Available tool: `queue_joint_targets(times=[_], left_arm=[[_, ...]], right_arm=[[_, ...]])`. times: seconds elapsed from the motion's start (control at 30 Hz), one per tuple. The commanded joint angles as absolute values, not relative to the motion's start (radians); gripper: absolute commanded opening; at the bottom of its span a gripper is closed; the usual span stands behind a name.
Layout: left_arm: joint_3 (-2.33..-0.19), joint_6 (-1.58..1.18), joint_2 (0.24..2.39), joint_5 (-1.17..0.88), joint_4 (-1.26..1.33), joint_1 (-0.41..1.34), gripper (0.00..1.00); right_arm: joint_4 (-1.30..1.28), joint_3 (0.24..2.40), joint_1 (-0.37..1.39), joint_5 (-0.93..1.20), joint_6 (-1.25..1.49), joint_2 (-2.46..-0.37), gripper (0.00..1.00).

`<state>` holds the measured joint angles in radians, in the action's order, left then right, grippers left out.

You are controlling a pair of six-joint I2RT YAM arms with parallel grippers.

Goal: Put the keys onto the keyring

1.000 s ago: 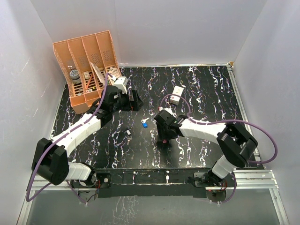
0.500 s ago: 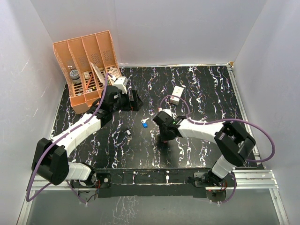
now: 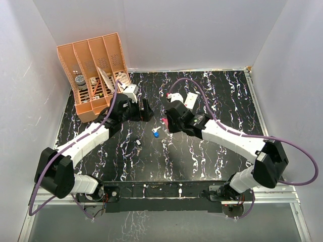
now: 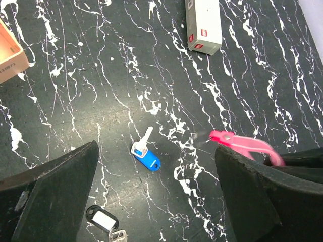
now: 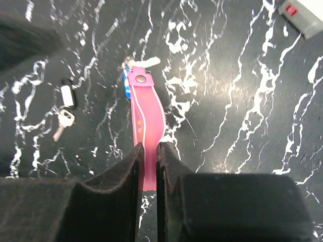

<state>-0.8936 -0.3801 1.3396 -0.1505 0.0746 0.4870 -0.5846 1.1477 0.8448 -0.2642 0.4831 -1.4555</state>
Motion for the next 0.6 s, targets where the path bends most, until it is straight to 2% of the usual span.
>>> queue_joint_targets(times=[0.0, 0.3, 0.57], left_arm=[[-0.878, -0.336, 1.322, -0.163, 0.095, 0.490, 0.97], [-0.813, -0.293, 1.224, -0.153, 0.167, 0.491, 0.95], [-0.732, -0.181, 1.143, -0.217, 0.266, 0.491, 0.94]], right_arm=[[-0.618, 1.251, 0.839, -0.288, 0.406, -1.427, 0.11], [-0.629, 1.364, 0.818, -0.270, 0.349, -1.419, 0.11], [-0.611, 1.384, 0.813, -0.263, 0.310, -1.406, 0.11]])
